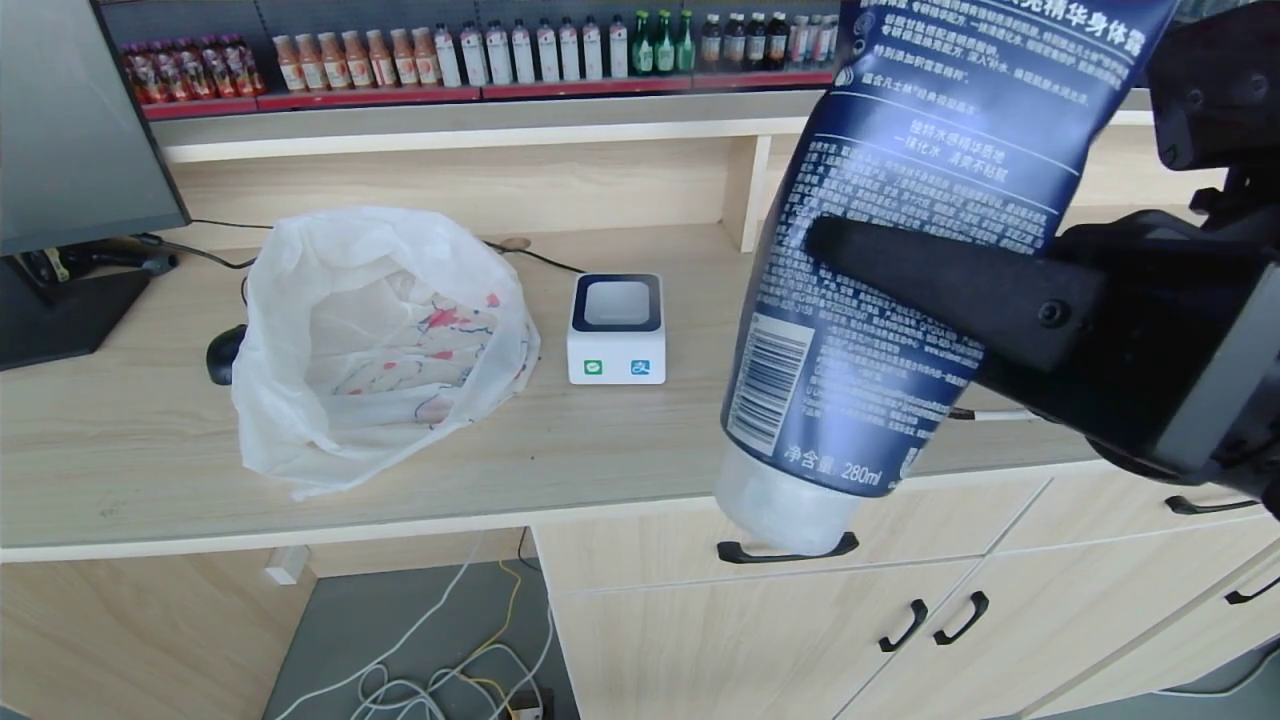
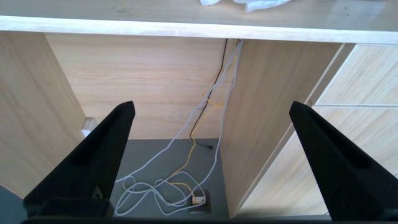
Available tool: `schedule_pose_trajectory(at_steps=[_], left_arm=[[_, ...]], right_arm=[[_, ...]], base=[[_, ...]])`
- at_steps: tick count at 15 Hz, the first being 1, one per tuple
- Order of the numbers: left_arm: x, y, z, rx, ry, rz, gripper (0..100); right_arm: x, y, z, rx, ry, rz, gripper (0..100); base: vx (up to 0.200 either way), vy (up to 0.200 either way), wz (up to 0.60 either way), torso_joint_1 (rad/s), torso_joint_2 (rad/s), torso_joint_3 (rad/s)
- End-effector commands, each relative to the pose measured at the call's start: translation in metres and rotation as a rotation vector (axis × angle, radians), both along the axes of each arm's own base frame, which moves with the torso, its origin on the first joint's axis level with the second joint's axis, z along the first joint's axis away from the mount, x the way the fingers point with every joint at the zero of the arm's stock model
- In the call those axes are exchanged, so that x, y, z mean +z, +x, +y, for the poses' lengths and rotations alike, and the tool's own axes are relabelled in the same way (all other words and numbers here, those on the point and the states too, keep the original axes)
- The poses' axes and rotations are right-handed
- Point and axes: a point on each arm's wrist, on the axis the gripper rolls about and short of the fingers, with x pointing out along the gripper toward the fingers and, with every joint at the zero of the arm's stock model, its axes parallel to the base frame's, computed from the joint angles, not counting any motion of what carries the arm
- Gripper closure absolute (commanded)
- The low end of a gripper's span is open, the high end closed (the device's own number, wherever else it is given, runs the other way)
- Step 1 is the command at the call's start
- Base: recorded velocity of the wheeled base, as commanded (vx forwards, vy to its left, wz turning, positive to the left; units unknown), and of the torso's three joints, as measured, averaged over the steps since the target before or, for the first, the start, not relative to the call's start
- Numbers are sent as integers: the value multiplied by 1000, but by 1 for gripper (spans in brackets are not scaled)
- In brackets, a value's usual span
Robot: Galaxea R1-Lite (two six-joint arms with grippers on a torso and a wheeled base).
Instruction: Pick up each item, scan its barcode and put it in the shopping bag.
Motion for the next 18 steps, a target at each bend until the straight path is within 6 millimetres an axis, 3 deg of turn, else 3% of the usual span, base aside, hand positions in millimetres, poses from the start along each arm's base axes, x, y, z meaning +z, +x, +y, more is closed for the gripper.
schedule_pose_trajectory(at_steps=[1, 18], left_arm=[[0, 0, 0, 0, 0, 0, 0], [0, 0, 0, 0, 0, 0, 0]], right_arm=[[0, 13, 11, 0, -2, 3, 100], [1, 3, 2, 26, 92, -37, 100]], base=[[0, 0, 0, 0, 0, 0], [0, 0, 0, 0, 0, 0]])
